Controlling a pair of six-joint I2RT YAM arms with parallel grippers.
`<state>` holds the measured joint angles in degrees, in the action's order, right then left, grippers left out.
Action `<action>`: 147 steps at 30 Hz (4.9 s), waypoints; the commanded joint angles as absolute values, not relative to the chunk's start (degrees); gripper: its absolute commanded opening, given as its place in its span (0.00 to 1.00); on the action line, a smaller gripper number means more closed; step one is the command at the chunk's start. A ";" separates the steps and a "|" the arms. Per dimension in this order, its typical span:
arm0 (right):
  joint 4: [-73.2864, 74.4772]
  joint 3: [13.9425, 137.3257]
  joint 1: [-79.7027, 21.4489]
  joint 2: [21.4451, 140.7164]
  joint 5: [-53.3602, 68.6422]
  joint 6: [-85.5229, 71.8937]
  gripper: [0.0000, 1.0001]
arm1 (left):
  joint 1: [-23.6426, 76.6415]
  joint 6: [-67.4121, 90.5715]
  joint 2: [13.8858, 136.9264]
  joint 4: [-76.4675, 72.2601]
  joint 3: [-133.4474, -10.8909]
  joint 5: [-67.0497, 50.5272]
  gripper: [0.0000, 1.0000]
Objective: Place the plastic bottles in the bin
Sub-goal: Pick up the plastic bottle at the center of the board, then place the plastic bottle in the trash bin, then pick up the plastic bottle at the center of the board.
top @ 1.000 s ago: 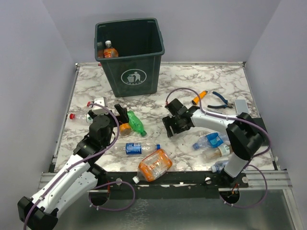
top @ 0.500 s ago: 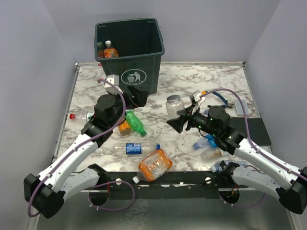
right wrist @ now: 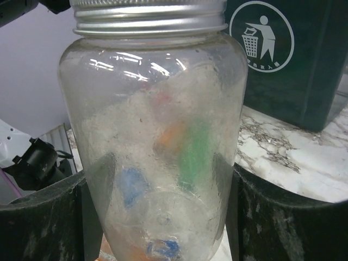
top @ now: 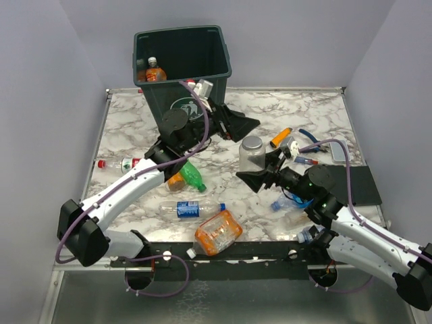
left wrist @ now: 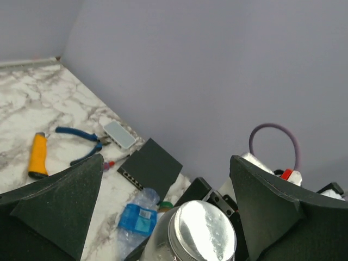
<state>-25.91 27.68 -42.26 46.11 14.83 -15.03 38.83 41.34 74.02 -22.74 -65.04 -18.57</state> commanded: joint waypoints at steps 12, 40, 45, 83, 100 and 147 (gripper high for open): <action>-22.24 31.59 -42.27 45.68 13.50 -13.69 0.52 | 46.04 26.17 76.52 -1.62 -72.73 -15.28 0.94; -20.12 33.13 -42.26 49.05 10.05 -13.83 0.51 | 48.30 25.49 74.03 -0.09 -69.61 -15.97 0.58; -19.56 33.51 -42.22 49.24 10.28 -13.83 0.53 | 48.56 25.25 74.44 -0.09 -69.61 -15.73 0.35; 15.64 47.68 -42.25 35.66 -1.51 -18.69 1.00 | 32.54 2.89 91.74 -11.86 -113.95 24.96 0.00; 17.91 41.10 -42.19 29.58 -6.10 -21.58 1.00 | 24.49 8.56 106.76 -16.42 -114.96 15.45 0.00; 22.09 47.76 -42.19 45.49 -16.21 -21.30 1.00 | 24.87 15.08 59.99 6.20 -70.61 13.51 0.90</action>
